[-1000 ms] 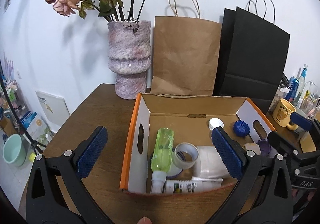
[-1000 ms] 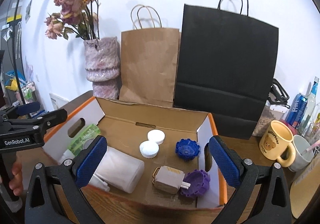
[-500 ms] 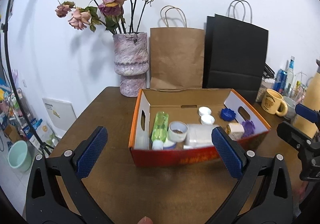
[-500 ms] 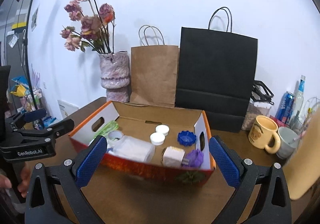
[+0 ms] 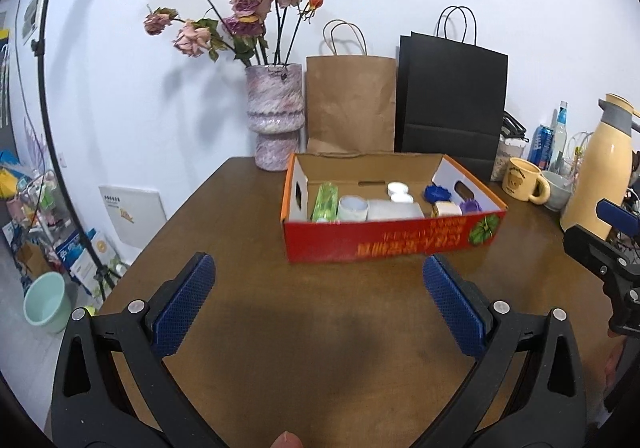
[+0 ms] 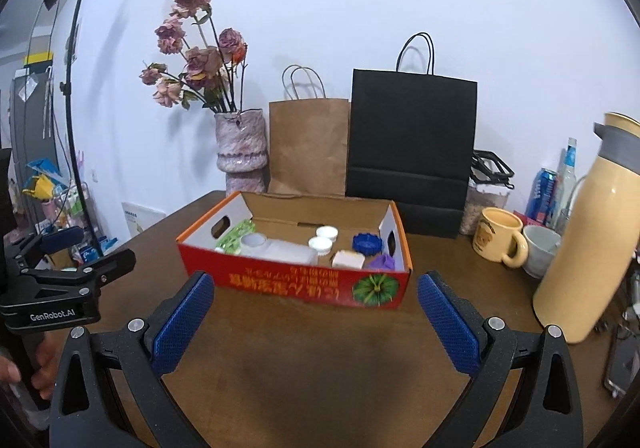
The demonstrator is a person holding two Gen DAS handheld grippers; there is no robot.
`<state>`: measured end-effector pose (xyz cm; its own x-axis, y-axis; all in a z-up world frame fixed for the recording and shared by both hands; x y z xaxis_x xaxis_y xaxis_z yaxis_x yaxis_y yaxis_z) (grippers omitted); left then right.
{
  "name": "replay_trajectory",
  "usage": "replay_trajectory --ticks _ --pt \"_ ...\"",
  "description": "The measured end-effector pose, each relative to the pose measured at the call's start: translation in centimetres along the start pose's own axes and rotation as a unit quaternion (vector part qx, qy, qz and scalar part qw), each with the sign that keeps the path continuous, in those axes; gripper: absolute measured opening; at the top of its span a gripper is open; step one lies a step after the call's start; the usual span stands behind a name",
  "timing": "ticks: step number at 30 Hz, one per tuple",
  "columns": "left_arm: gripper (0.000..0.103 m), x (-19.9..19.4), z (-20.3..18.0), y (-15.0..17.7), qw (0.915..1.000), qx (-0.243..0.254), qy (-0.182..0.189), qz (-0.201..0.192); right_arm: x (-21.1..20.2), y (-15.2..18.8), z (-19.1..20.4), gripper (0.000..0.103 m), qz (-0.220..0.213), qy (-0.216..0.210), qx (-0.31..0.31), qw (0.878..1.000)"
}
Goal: Organize rigid objects
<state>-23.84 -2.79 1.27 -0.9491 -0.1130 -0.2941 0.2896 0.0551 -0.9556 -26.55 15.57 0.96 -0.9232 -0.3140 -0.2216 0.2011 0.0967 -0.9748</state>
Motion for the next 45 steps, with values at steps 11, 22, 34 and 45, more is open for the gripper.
replay_trajectory --ticks 11,22,34,45 --pt "0.103 -4.5 0.1 3.0 1.0000 0.002 0.000 0.002 -4.7 3.5 1.8 0.103 0.015 -0.001 0.000 1.000" --pt "0.103 -6.7 -0.4 4.7 0.9999 0.003 0.010 0.009 -6.7 4.8 2.6 0.103 0.021 -0.002 0.001 1.000" --pt "0.103 -7.4 -0.3 4.7 0.9999 0.002 0.012 0.006 -7.4 4.8 2.7 0.103 0.020 0.001 0.004 1.000" --pt "0.103 -7.5 -0.4 4.8 0.9998 0.001 0.016 0.007 -7.4 4.9 2.8 0.103 0.022 0.001 0.005 1.000"
Point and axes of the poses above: each gripper's, at about its wrist camera, not at the fingertips, and x roughly the way its jaws point, z to its left, y to its underside, the point moved 7 cm from there along x, roughly the way its jaws point, and after that the axes turned 10 degrees about -z, right-handed, at the moved point
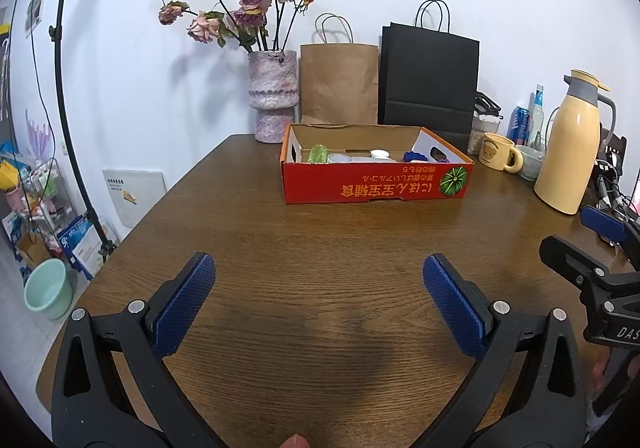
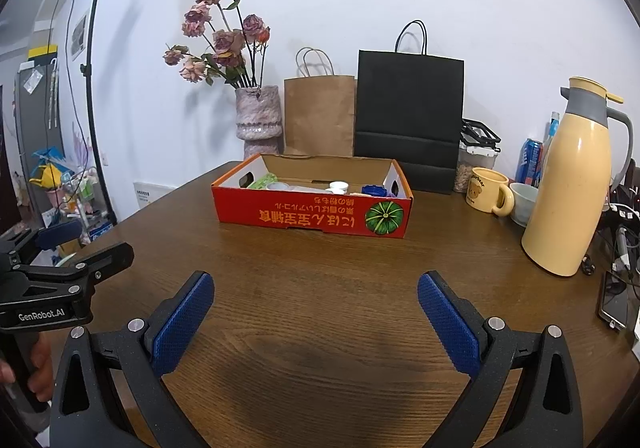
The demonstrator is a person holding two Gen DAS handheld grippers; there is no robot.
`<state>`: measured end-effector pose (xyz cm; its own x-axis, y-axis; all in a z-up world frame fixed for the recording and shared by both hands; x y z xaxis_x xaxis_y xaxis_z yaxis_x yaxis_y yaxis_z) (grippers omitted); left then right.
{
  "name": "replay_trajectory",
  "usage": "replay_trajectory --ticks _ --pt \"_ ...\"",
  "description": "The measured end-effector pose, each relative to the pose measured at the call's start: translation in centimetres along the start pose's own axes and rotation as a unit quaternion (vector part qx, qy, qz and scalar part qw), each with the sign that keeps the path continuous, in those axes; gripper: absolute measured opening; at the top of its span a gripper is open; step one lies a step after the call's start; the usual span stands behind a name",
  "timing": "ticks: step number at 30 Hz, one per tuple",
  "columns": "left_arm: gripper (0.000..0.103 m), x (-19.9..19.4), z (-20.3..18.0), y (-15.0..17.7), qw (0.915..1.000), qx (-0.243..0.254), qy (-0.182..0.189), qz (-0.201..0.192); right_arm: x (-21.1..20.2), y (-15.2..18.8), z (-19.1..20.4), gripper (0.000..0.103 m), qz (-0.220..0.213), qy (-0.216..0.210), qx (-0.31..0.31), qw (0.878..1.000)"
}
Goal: Organize rigid objects
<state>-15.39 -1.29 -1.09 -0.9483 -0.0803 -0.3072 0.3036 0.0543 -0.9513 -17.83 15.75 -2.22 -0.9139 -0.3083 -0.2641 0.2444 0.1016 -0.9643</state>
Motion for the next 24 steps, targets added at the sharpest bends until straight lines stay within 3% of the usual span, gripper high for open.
replay_trajectory --ticks 24 --pt "0.103 0.55 -0.12 0.18 0.9999 -0.004 0.010 0.006 0.74 0.44 0.02 0.103 0.008 0.003 -0.001 1.000"
Point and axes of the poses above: each gripper's, at about its wrist camera, not at the fingertips, and x roughly the way its jaws point, z to its left, y to its underside, the point moved 7 cm from there along x, roughly the way its jaws point, and after that the axes turned 10 degrees about -z, right-handed, at the moved point
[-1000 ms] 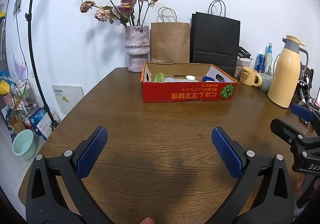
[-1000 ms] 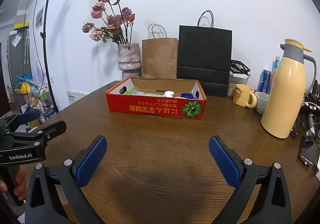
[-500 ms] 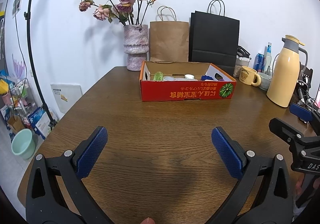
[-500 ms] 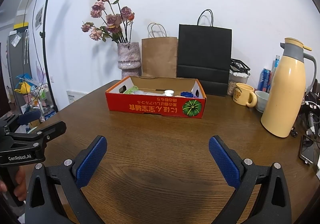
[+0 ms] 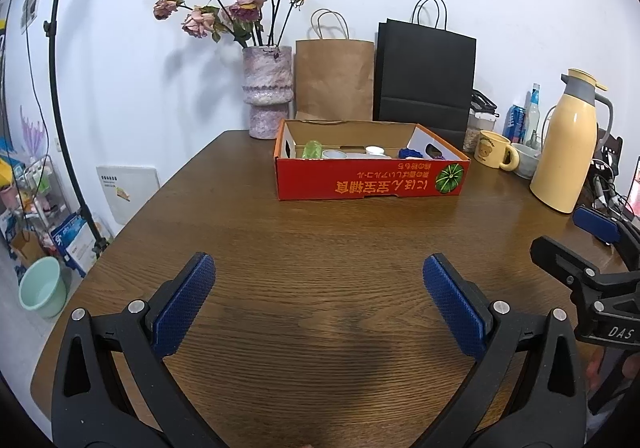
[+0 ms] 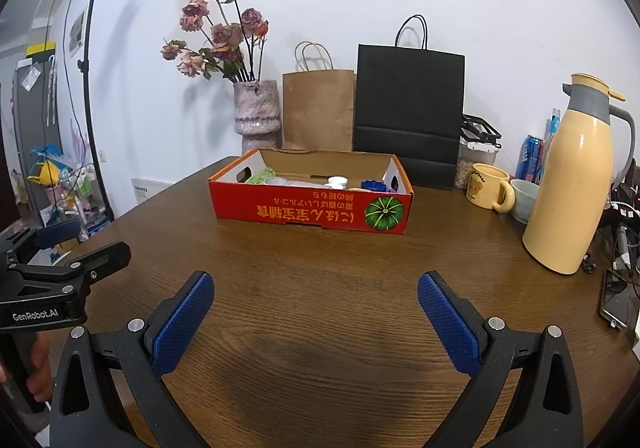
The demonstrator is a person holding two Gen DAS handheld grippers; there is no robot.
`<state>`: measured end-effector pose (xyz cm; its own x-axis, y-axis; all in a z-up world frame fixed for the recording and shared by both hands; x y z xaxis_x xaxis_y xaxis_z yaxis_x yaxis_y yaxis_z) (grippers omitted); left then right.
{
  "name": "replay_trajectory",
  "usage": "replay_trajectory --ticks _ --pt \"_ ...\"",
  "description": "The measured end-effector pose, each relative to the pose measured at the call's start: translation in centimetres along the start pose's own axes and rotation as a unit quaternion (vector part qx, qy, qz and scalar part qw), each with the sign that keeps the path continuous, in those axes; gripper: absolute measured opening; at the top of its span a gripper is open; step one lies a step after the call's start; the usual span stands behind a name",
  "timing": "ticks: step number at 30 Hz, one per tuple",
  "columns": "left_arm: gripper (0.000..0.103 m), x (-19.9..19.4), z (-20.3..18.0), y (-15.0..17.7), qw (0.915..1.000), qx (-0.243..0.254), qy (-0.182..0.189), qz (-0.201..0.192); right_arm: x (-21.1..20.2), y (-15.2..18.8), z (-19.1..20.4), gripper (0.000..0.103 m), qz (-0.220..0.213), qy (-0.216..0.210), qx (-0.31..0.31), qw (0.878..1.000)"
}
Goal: Organize rigid objects
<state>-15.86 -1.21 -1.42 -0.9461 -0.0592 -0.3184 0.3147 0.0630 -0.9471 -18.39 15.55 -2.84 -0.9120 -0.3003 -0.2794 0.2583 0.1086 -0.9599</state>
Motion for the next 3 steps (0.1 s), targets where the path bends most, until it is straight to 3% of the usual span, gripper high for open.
replay_trajectory --ticks 3 --pt "0.103 0.11 -0.21 0.09 1.0000 0.004 0.002 0.001 0.16 0.06 0.08 0.103 0.001 -0.001 0.000 1.000"
Point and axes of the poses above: each gripper's, at about its wrist camera, not at the fingertips, and x roughly the way its jaws point, z to its left, y to its underside, the point moved 7 cm from there along x, roughly the way its jaws point, and after that the axes turned 10 degrees about -z, right-handed, at the moved point
